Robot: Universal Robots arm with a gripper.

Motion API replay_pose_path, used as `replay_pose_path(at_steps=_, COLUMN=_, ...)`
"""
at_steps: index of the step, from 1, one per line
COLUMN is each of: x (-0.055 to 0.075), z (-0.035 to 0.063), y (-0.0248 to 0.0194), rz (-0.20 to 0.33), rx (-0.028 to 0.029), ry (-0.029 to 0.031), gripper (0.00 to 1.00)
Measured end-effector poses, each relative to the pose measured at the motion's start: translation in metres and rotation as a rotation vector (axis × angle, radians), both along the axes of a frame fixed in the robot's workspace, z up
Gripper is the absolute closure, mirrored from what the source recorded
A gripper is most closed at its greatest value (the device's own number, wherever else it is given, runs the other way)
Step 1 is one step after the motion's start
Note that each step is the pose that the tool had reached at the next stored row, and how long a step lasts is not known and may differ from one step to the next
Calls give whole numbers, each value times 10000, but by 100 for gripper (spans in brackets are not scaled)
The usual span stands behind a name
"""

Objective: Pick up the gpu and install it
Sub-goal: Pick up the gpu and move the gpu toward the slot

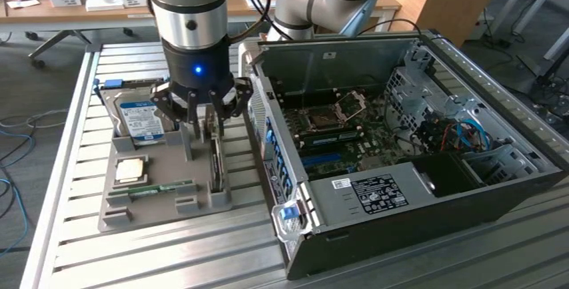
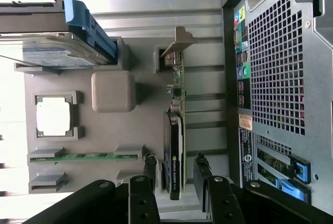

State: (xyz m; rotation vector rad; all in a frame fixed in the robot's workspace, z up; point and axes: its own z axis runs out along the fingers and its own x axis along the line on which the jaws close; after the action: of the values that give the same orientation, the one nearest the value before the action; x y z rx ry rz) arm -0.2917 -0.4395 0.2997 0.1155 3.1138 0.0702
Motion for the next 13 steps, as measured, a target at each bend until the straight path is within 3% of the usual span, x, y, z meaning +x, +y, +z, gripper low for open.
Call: replay_pose_path(at_steps=13, x=23, z=-98, y=1, rz=-2, rx=0, ry=0, gripper=57)
